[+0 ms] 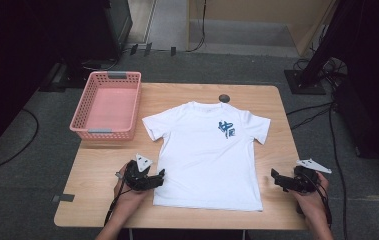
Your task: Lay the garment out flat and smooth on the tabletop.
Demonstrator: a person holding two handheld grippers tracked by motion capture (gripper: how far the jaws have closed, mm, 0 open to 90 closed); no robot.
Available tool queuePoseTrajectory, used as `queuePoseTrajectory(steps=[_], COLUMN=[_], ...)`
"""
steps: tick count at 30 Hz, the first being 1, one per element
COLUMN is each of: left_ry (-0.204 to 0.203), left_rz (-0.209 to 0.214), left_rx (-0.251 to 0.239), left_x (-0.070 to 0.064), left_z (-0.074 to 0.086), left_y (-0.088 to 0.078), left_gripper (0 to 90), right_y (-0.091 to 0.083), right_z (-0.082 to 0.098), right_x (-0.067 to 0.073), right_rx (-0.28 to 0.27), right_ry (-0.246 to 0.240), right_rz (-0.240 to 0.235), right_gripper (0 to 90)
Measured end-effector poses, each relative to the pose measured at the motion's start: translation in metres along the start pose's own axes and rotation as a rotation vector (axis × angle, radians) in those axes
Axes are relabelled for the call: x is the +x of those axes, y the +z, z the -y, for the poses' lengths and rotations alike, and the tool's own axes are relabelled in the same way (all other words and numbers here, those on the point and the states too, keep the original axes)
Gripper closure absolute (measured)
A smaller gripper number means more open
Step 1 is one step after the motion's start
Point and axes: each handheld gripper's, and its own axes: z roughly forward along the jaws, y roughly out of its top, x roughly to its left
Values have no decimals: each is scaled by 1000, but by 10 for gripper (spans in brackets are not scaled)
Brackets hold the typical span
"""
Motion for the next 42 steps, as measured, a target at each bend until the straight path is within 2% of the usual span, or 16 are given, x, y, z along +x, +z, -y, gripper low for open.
queuePoseTrajectory(steps=[13, 20, 27, 36, 39, 41, 42], left_ry=[-1, -1, -1, 1, -18, -34, -39], left_rz=[-1, -1, -1, 6, 11, 42, 47], left_rx=[0, -1, 0, 2, 5, 6, 5], left_x=[0, 0, 0, 2, 5, 8, 10], left_z=[0, 0, 0, 1, 1, 0, 0], left_y=[0, 0, 0, -2, -2, -4, -5], left_gripper=[217, 217, 217, 216, 183, 99, 89], right_y=[-15, -22, -26, -28, -29, -29, -29], right_z=[23, 31, 36, 38, 38, 38, 38], right_x=[-8, -10, -9, -10, -10, -10, -10], right_rx=[17, 28, 46, 46, 46, 46, 46], right_ry=[19, 6, -27, -36, -39, -40, -40], right_rz=[33, 93, 120, 112, 109, 108, 108], right_gripper=[0, 0, 0, 0, 0, 0, 0])
